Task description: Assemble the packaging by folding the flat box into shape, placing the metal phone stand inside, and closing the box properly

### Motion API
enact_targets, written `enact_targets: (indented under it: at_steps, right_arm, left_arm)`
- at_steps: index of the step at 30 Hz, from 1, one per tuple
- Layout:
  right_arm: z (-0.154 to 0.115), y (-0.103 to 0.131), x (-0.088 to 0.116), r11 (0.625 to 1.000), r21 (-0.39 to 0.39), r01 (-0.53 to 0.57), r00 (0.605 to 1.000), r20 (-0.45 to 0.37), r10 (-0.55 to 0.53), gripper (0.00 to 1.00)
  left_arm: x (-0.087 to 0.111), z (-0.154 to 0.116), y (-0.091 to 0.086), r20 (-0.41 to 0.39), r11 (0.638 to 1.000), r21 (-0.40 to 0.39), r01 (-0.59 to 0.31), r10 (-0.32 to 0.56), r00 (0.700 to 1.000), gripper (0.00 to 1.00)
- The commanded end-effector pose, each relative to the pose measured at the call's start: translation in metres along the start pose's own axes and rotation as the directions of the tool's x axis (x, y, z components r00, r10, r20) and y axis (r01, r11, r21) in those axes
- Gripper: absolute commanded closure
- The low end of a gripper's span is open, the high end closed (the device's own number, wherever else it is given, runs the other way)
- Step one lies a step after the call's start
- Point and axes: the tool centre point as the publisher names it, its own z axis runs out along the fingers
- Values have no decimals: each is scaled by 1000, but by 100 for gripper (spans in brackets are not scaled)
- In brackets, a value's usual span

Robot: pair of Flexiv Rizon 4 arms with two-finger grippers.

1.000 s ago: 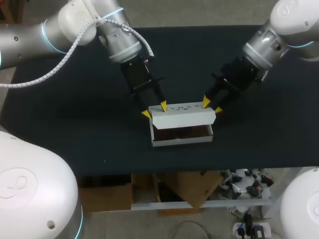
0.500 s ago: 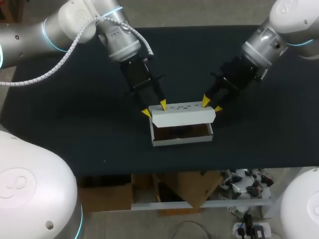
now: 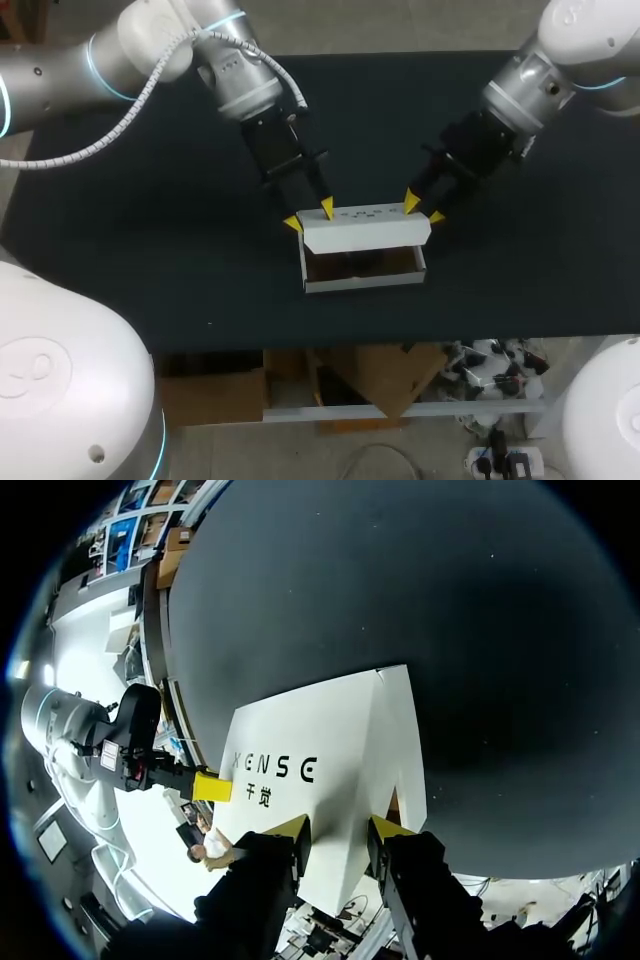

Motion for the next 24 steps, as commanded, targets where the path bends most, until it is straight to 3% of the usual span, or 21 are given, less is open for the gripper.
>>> enact_targets:
  at_steps: [1, 24]
  right_arm:
    - [3, 1, 5, 1000, 5, 0, 1000, 2, 0, 62]
    - [6, 2, 4, 1000, 11, -1, 1000, 4, 1, 61]
  left_arm:
    - [6, 1, -3, 1, 1000, -8, 1, -1, 1000, 49]
    - [6, 3, -5, -28, 1000, -15, 23, -23, 999, 52]
